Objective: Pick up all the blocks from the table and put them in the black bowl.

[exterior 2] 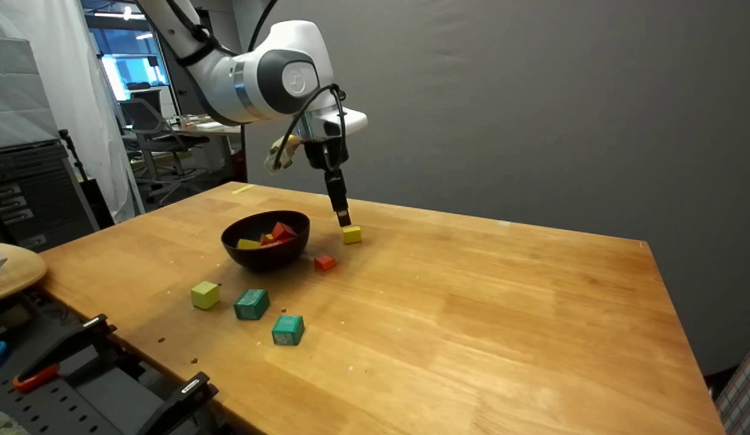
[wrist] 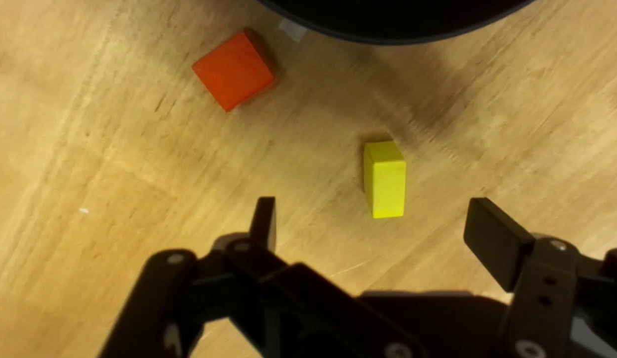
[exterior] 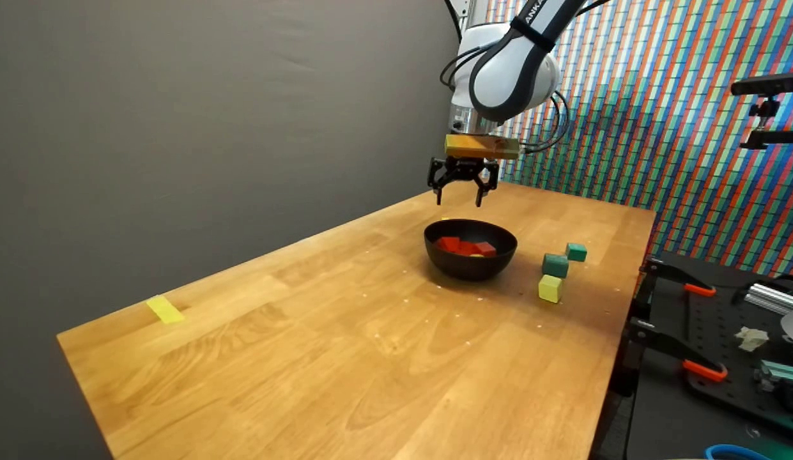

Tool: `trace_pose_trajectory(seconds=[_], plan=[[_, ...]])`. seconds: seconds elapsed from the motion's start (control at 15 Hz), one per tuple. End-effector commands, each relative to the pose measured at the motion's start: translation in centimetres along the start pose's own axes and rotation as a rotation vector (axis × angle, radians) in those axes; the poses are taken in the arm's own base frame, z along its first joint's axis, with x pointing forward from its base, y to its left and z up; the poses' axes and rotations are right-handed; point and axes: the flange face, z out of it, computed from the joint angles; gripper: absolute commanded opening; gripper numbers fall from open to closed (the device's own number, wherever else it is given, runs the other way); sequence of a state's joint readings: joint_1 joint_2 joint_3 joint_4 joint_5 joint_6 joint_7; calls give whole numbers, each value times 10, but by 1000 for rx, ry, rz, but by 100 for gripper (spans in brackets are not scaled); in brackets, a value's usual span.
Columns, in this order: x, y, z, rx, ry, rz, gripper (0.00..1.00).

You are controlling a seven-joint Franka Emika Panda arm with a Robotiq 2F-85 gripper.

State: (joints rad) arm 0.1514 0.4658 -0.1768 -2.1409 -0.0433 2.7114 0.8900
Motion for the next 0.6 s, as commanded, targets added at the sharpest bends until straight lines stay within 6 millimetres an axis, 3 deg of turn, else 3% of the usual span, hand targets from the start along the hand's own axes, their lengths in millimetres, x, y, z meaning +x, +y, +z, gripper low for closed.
trace_pose_trajectory(seconds=[0.0,0.13,0.2,0.53], plan=[[7,-20,26,-26,0,-3,90],[7,-29,33,-18,11,-9,64],[8,-32,36,-20,18,-12,64],[12,-35,41,-22,9,15,25]])
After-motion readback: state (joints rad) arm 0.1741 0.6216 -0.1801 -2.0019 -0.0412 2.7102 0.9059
